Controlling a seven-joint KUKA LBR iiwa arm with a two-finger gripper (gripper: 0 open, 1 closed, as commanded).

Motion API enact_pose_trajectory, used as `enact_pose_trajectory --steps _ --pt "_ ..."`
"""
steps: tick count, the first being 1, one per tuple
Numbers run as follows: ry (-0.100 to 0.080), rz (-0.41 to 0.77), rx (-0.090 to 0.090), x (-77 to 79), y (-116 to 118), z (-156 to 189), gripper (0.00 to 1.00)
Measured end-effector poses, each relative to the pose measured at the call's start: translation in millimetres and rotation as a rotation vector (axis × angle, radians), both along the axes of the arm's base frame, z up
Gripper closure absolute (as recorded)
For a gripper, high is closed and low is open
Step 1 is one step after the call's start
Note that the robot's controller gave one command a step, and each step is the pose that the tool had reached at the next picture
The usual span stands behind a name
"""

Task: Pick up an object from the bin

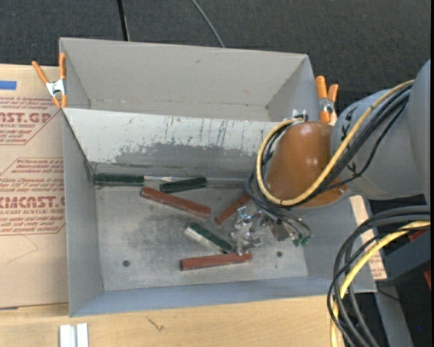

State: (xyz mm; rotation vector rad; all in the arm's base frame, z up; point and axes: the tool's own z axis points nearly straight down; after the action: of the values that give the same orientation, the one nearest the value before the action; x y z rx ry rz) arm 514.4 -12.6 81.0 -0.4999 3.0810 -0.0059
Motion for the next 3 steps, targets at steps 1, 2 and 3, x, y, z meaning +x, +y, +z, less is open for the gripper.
enact_pose_trajectory --steps 1,2,3 --pt "0.005 0.0 0.003 -2.2 1.7 -3.2 0.0" --pt "0.005 0.001 0.003 -2.3 1.8 -3.5 0.0" --pt "0.005 -0.106 0.004 20.2 72.9 -2.4 1.0"
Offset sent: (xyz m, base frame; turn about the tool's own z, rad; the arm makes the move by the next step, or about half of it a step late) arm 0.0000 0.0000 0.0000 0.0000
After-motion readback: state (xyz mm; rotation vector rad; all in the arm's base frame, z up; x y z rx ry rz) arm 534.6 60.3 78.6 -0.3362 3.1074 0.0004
